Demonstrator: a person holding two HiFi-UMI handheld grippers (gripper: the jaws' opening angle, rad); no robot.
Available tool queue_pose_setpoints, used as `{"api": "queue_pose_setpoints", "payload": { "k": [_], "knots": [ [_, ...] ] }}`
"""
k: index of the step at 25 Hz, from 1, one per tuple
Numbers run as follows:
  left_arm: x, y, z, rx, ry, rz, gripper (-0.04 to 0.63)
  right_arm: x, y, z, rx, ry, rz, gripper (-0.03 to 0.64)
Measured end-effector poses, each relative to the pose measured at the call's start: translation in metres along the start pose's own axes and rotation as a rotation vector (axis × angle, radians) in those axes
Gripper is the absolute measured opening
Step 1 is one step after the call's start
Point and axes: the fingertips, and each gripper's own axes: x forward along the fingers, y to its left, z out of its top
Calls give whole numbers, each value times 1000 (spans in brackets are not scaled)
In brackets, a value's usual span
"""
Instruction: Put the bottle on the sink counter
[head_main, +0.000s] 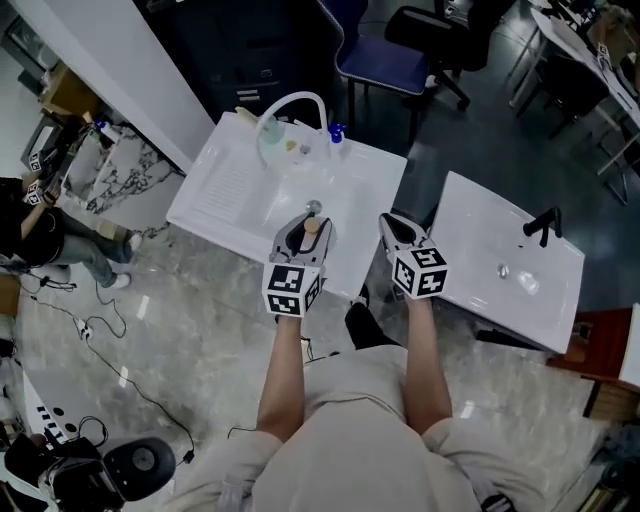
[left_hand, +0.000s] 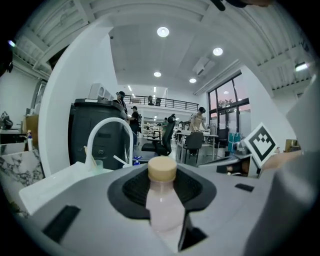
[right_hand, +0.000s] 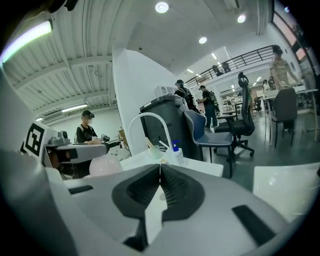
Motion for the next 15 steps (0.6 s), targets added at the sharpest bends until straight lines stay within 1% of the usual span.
{"api": "queue_pose_setpoints", "payload": {
  "k": [4, 8, 12, 15],
  "knots": [
    [32, 18, 13, 22, 2, -15, 129, 29, -16, 17, -58, 8, -3, 6],
    [63, 20, 12, 26, 11, -22, 129, 40, -41, 24, -34, -2, -4, 6],
    [95, 18, 14, 41, 34, -49, 129, 52, -66, 24, -23, 21, -21, 6],
    [117, 15, 15, 37, 41, -62, 129, 58, -80, 24, -19, 33, -21, 6]
  ]
}}
